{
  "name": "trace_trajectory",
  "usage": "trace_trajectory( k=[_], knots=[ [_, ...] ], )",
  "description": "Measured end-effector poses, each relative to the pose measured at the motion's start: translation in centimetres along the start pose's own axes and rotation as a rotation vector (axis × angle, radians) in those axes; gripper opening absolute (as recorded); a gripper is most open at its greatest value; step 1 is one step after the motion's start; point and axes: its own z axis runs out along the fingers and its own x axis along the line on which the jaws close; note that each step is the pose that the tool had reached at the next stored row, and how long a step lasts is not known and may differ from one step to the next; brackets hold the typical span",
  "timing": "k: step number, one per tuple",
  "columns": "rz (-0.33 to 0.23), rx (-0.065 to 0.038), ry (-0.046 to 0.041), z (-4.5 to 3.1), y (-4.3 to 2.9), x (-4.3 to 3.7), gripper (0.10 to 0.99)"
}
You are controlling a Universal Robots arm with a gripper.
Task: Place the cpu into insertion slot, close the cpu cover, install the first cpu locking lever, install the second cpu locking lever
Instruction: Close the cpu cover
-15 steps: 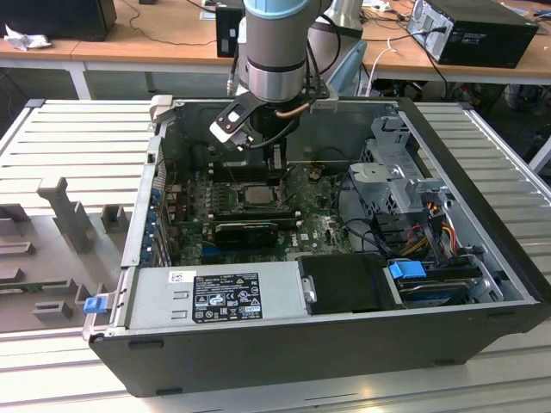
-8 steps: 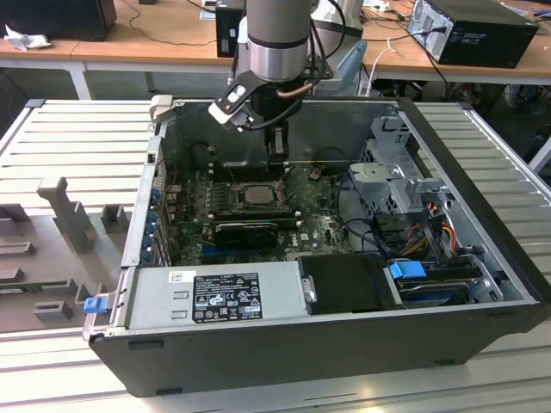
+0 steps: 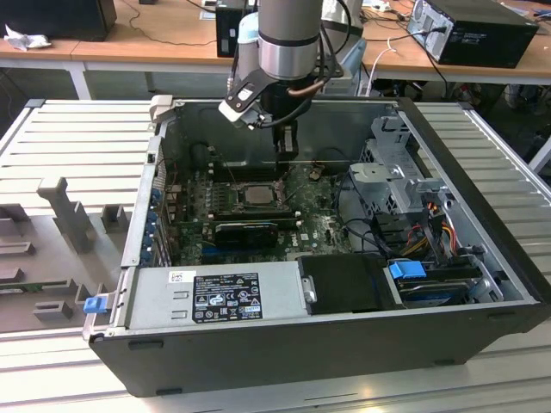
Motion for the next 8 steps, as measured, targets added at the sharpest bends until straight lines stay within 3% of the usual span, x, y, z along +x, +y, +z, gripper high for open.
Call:
trace_trajectory(
  k=[3,8],
  knots=[
    [0.0,0.0,0.0001,-0.45,0.38,0.04,0.106],
    [0.0,0.005,0.0001,-0.45,2.49,0.08,0.106]
  ],
)
